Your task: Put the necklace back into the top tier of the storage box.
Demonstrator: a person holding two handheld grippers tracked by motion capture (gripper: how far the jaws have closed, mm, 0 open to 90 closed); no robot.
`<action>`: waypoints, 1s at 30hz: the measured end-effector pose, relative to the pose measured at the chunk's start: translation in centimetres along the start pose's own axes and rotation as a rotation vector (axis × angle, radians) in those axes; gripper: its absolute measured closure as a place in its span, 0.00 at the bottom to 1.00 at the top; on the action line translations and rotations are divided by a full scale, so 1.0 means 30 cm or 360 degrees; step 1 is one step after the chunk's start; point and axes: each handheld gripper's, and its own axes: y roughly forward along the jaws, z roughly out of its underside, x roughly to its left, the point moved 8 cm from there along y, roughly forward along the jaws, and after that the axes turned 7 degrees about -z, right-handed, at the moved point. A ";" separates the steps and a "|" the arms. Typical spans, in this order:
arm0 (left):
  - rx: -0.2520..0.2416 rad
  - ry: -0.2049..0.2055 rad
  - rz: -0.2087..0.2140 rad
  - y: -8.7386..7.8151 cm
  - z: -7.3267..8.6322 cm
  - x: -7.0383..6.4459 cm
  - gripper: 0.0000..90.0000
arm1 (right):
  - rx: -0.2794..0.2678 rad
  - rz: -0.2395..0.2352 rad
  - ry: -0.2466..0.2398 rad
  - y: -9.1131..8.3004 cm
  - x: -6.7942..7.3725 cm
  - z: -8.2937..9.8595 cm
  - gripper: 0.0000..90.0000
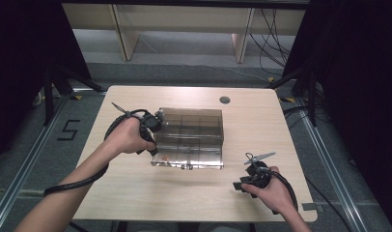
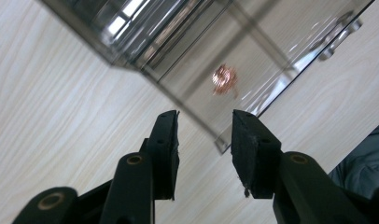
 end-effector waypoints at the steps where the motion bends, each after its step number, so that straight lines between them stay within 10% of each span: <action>1: 0.0001 -0.0007 -0.0002 0.001 0.013 0.008 0.67 | 0.0010 0.0009 0.0022 -0.001 0.001 0.002 0.64; 16: -0.0096 -0.0157 0.0003 0.065 0.256 0.085 0.60 | 0.0014 -0.0013 0.0039 -0.005 0.009 0.006 0.64; 30: -0.0155 -0.0313 -0.0032 0.238 0.450 0.059 0.48 | 0.0006 -0.0008 0.0010 0.001 0.005 0.004 0.64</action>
